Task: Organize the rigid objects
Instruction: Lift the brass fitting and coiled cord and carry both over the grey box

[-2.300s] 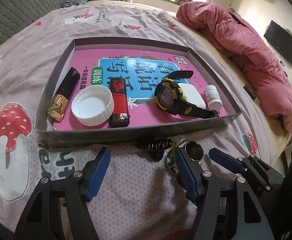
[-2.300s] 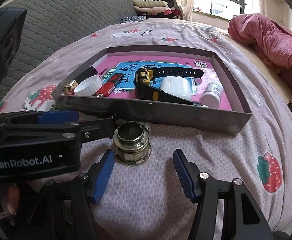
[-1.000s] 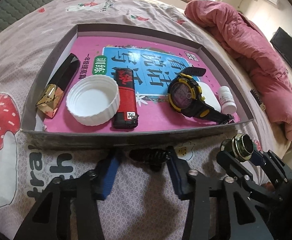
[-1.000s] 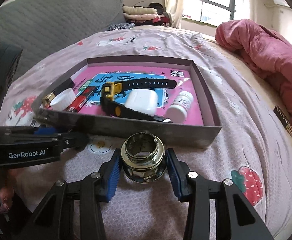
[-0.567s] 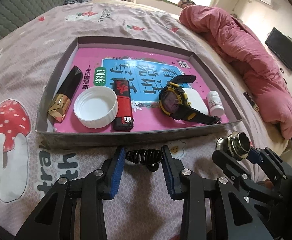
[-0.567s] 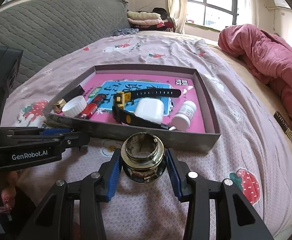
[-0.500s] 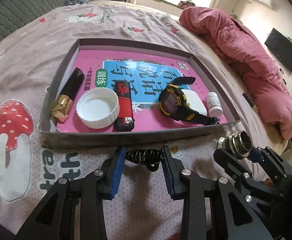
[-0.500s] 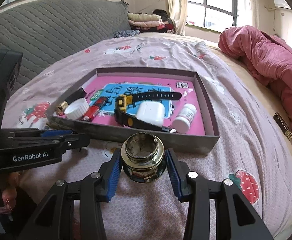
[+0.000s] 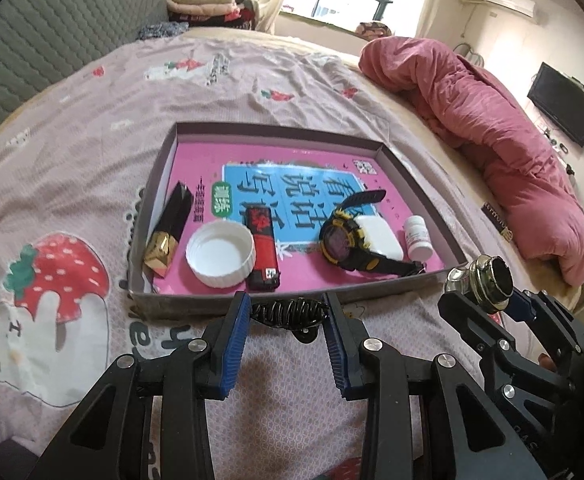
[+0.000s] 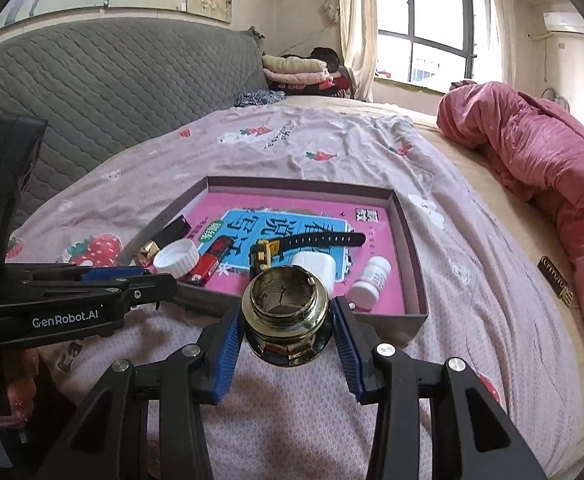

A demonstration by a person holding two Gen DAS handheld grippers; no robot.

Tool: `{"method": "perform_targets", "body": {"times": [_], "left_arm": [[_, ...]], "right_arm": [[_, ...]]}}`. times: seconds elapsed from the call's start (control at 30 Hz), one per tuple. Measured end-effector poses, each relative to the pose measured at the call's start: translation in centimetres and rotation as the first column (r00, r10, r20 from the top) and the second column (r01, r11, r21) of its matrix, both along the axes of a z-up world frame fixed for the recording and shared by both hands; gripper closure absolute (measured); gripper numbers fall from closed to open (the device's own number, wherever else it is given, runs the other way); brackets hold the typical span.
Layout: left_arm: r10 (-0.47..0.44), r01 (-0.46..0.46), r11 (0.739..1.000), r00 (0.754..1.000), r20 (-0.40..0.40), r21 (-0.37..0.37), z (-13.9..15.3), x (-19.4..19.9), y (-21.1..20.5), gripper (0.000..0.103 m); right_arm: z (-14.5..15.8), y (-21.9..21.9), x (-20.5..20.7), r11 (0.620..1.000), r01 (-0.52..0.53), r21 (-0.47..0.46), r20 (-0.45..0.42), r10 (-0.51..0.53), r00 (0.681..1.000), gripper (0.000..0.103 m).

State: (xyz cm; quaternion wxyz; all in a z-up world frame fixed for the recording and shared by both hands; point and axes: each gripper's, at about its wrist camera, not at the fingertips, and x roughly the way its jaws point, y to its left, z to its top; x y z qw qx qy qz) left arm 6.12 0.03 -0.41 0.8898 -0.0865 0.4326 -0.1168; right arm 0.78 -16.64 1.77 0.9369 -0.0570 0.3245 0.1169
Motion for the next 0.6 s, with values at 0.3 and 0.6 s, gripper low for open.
{"method": "perform_targets", "body": {"times": [0.3, 0.6], "left_arm": [[0.014, -0.014, 1.000, 0.999, 0.032, 0.017, 1.1, -0.2, 0.3, 0.066], [0.029, -0.031, 0.999, 0.998, 0.052, 0.024, 2.1, -0.6, 0.6, 0.066]], "right_arm": [[1.0, -0.8, 0.2, 1.000, 0.018, 0.024, 0.034, -0.019, 0.999, 0.059], [2.1, -2.0, 0.1, 0.998, 0.043, 0.041, 0.062, -0.046, 0.997, 0.059]]}}
